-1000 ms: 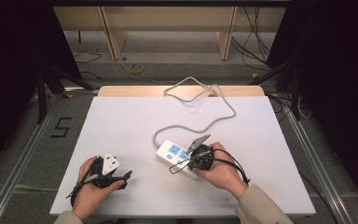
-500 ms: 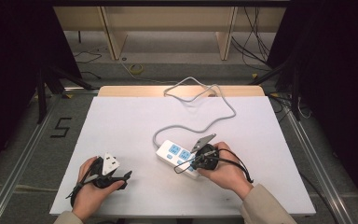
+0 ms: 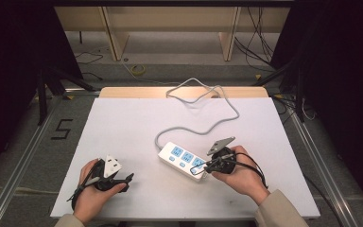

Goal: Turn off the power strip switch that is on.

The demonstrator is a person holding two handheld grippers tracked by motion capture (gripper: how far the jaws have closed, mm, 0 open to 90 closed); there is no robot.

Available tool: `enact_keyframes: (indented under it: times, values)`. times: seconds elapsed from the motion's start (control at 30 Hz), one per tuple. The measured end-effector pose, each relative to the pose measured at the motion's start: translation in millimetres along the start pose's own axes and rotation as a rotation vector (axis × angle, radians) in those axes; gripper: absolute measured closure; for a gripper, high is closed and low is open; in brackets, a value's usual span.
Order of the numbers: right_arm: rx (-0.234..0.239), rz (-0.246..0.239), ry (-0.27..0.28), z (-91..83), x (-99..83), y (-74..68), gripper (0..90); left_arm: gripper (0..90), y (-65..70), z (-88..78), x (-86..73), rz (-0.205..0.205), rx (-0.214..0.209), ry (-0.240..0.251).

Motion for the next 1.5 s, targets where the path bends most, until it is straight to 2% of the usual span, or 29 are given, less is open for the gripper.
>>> enact_keyframes:
  times: [0.8, 0.97, 1.5]
  values:
    - [-0.046, 0.094, 0.009, -7.1, -41.9, 28.2, 63.3, 23.1, 0.3, 0.3, -0.2, -0.006, 0.001, 0.004]
    - [-0.038, 0.119, 0.011, -6.6, -51.5, 30.8, 59.8, 23.1, 0.5, 0.5, -0.1, -0.004, 0.000, 0.003]
    - [-0.047, 0.134, 0.066, -9.1, -68.9, 37.1, 52.3, 23.1, 0.7, 0.5, -0.5, -0.009, -0.003, 0.004]
Point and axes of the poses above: each handheld gripper's, and its own axes: z roughly forward along the jaws, x roughly out of its top, y roughly to its right, the point moved 10 cm from there along z, roughly forward along the jaws, and after that the axes turned 13 degrees about -x, right-handed, at the moved point
